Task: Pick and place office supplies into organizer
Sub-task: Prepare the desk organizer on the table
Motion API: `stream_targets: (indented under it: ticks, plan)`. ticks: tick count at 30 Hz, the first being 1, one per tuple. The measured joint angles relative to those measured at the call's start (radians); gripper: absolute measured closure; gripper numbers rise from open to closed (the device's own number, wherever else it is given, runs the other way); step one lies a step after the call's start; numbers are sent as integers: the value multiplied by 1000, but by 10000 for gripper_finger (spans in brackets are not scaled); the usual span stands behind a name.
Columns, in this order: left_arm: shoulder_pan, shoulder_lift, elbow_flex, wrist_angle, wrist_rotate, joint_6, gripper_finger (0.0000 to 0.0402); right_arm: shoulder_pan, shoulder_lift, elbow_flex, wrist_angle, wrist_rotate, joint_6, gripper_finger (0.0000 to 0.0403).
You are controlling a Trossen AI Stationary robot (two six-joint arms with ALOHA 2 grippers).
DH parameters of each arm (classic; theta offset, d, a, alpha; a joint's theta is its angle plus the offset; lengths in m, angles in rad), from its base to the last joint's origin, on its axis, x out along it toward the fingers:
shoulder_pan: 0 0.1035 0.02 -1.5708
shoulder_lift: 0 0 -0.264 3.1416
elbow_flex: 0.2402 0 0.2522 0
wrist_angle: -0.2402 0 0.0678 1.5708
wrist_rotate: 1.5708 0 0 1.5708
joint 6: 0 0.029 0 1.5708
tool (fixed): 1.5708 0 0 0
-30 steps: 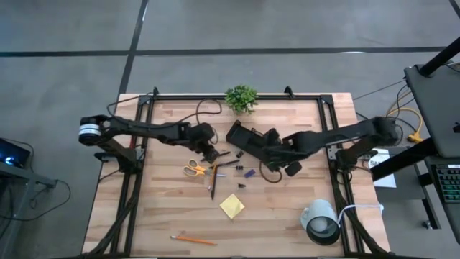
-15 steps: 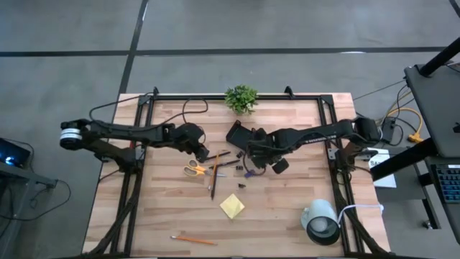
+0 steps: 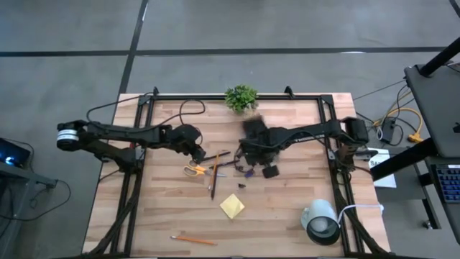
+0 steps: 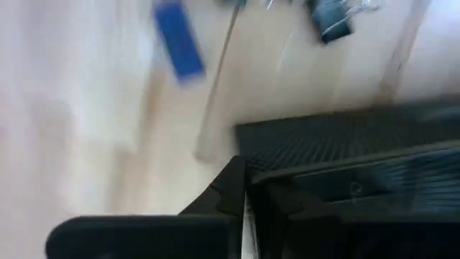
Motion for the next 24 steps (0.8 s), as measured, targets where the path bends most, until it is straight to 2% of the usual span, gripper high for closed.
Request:
stream_targets:
  ticks: [3, 5, 9, 17, 21, 24]
  plan:
    - [0, -10, 1, 4, 0, 2, 304, -7, -5, 51, 27, -86, 311, 395]
    - [0, -15, 1, 3, 0, 3, 304, -7, -8, 95, 41, -102, 517, 395]
    - [0, -15, 2, 5, 1, 26, 304, -15, -9, 137, 87, -42, 887, 395]
    - [0, -22, 2, 5, 7, 28, 304, -101, 40, 129, 116, 255, 1175, 395]
    - [-1, -29, 2, 3, 26, 28, 304, -161, 70, 131, 163, 350, 1284, 395]
    - [-7, -38, 2, -2, 32, 28, 304, -200, 112, 127, 169, 365, 1430, 394]
